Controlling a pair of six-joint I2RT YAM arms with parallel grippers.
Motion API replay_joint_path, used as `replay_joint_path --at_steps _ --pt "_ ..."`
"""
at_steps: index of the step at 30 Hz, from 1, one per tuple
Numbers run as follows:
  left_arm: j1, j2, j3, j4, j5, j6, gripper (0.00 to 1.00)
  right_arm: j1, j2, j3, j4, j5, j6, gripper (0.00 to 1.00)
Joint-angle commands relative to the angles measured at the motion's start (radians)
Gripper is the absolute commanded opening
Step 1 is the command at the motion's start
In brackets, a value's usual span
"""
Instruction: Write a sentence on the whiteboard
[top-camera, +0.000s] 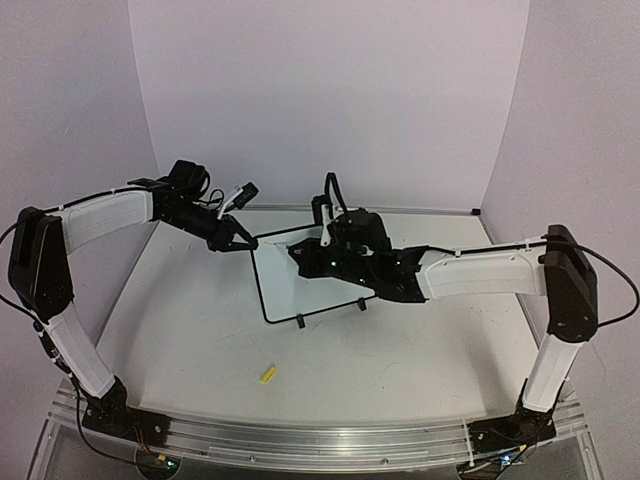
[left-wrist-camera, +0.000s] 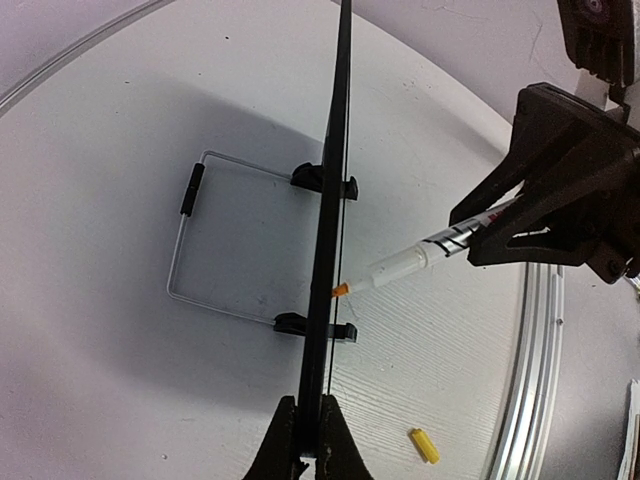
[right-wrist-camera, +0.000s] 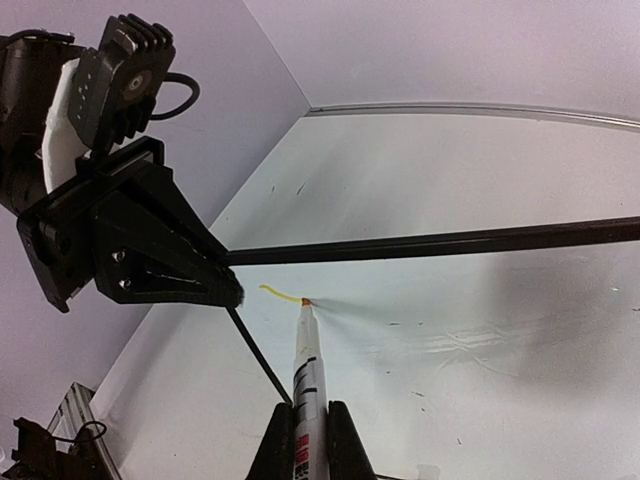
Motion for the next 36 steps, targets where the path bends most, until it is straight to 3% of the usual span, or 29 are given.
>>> replay_joint_path --at_steps 1,7,36 --pt "-0.030 -0.016 -0.016 -0.047 -0.032 0.022 0.00 -0.011 -0.055 -0.014 0.042 -0.067 -0.046 0.00" --pt "-0.030 -0.017 -0.016 -0.046 -0.035 0.020 0.00 -0.010 -0.083 -0.029 0.069 -0.165 -0.062 0.00" --pt "-0.033 -0.017 -0.015 -0.048 -0.040 0.020 0.00 -0.011 0.017 0.063 0.001 -0.105 -0.028 0.00"
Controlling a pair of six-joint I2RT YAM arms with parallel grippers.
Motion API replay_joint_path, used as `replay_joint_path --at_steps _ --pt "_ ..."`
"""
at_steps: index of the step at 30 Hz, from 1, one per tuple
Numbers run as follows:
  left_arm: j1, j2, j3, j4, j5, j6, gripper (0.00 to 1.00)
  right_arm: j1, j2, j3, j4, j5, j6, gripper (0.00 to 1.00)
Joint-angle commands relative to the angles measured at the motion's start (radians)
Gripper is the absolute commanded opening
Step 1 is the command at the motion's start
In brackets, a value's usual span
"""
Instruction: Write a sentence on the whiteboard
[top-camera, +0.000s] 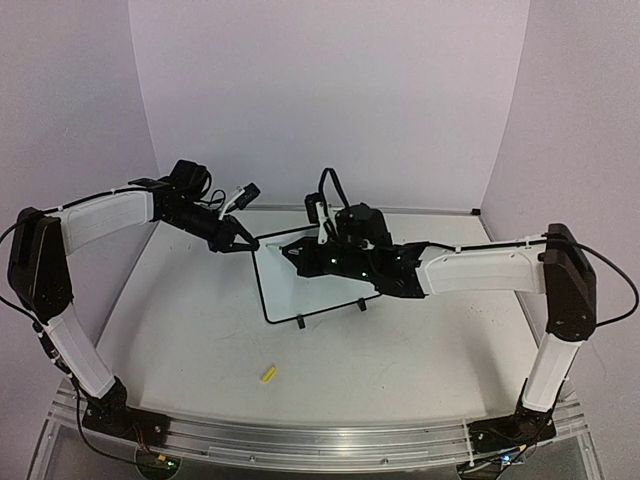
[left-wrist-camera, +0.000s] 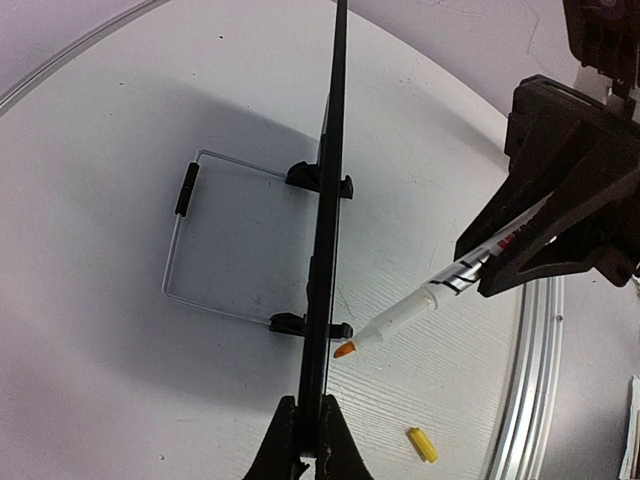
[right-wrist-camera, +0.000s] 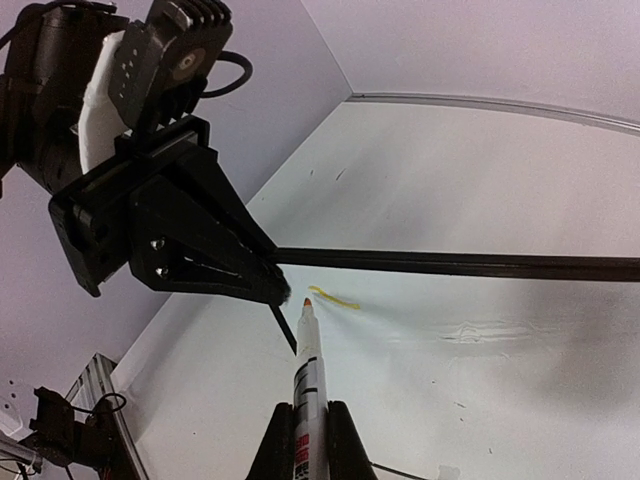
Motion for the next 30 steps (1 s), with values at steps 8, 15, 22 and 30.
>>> replay_joint_path --at_steps 8,15,22,30 --pt "-0.022 -0.011 -0.015 -0.046 -0.034 0.016 0.00 -0.002 0.018 0.045 0.005 0.023 0.011 0.00" --pt "-0.024 -0.011 -0.014 -0.045 -0.036 0.017 0.00 -0.002 0.018 0.048 0.006 0.026 0.009 0.00" --pt "-0.025 -0.012 -0.015 -0.047 -0.039 0.018 0.00 -0.002 0.027 0.044 0.007 0.038 0.011 0.00" --pt "-0.027 -0.014 -0.015 -0.049 -0.040 0.018 0.00 -0.001 0.026 0.021 0.004 0.037 0.024 0.00"
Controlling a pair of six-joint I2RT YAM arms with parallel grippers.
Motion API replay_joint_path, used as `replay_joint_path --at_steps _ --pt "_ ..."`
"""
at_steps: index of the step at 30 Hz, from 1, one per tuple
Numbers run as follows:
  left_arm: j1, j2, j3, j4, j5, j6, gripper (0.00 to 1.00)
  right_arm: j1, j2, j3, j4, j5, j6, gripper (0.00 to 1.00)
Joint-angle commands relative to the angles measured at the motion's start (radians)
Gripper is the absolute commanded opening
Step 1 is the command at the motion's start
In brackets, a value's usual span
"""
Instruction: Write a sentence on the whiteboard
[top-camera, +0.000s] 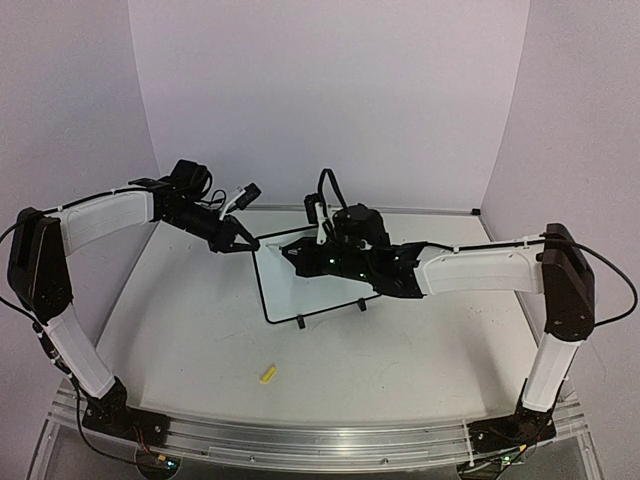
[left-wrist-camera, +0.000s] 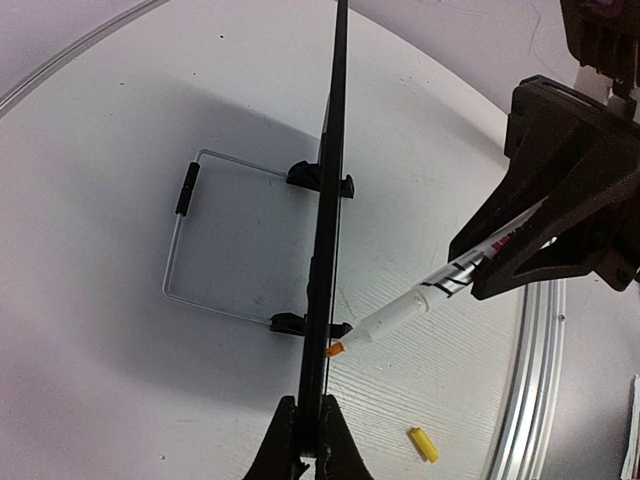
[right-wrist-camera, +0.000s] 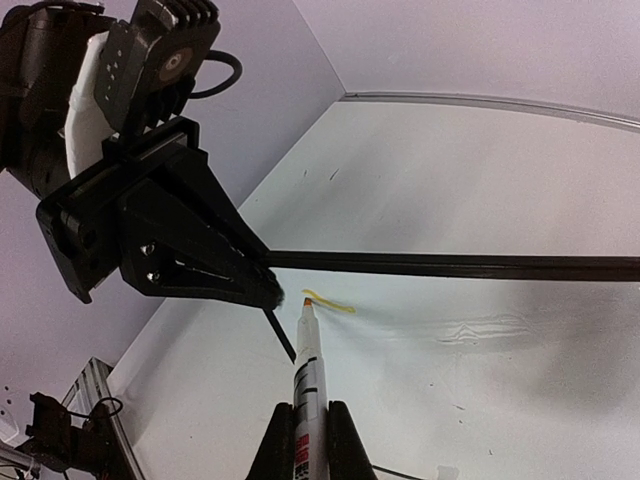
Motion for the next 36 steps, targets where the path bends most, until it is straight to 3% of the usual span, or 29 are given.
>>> replay_joint_path --at_steps 1,24,36 --pt "-0.021 -0.012 -0.015 -0.048 -0.031 0.018 0.00 -0.001 0.015 0.004 0.012 0.015 0.016 0.00" --pt "-0.024 -0.014 -0.015 -0.049 -0.033 0.019 0.00 -0.002 0.031 -0.052 0.002 -0.033 0.060 0.00" --pt "-0.024 -0.018 -0.015 -0.049 -0.037 0.019 0.00 0.000 -0.047 -0.062 0.046 -0.134 -0.013 0.00"
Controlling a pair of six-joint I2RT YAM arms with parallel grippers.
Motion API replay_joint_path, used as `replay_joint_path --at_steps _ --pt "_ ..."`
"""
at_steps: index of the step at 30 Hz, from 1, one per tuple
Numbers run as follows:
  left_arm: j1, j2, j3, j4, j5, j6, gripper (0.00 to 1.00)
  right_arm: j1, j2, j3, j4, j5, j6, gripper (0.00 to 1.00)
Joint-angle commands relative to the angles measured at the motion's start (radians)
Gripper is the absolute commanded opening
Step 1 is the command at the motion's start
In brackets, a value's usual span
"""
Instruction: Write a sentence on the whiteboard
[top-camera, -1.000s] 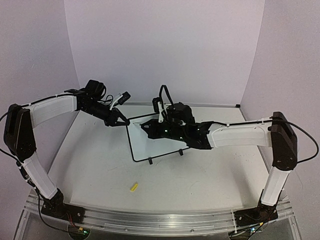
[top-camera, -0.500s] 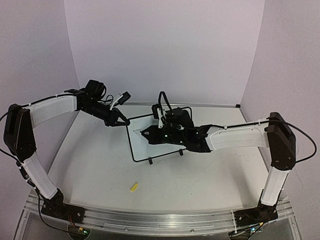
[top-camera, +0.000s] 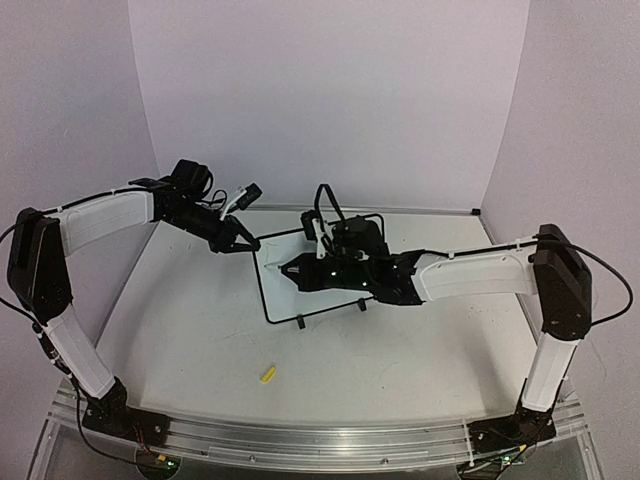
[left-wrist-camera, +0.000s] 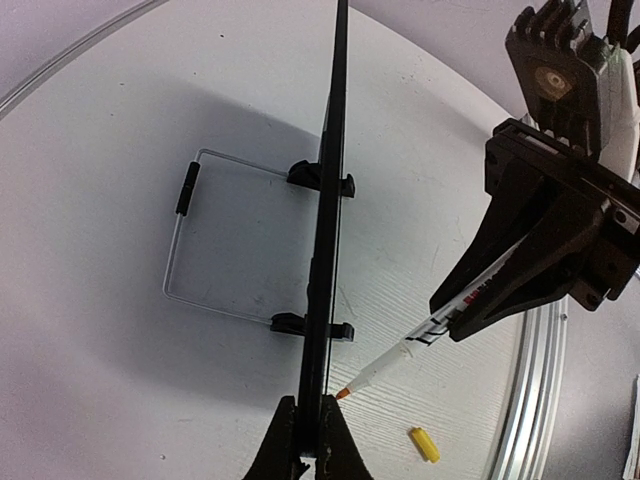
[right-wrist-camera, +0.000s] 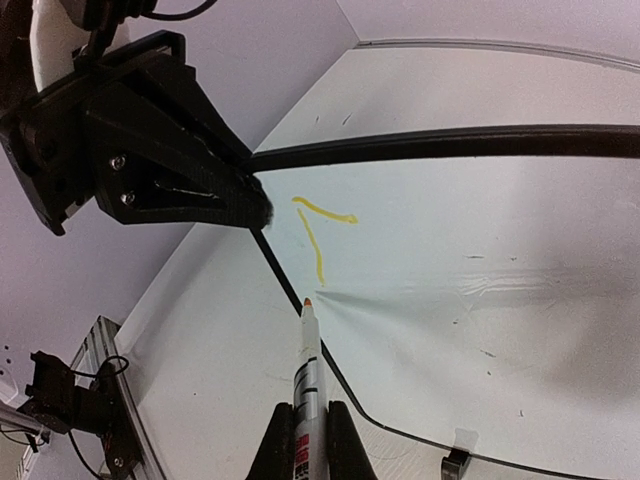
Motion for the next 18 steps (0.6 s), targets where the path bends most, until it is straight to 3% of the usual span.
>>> replay_joint_path --at_steps 1,18 --pt "-0.017 -0.015 -0.015 -0.049 -0.025 0.020 0.00 -0.001 -0.069 -0.011 0.041 -0.020 -0.035 0.00" --pt "-0.017 -0.014 -0.015 -0.050 -0.027 0.019 0.00 0.000 -0.033 0.023 0.040 0.106 -0.013 0.00"
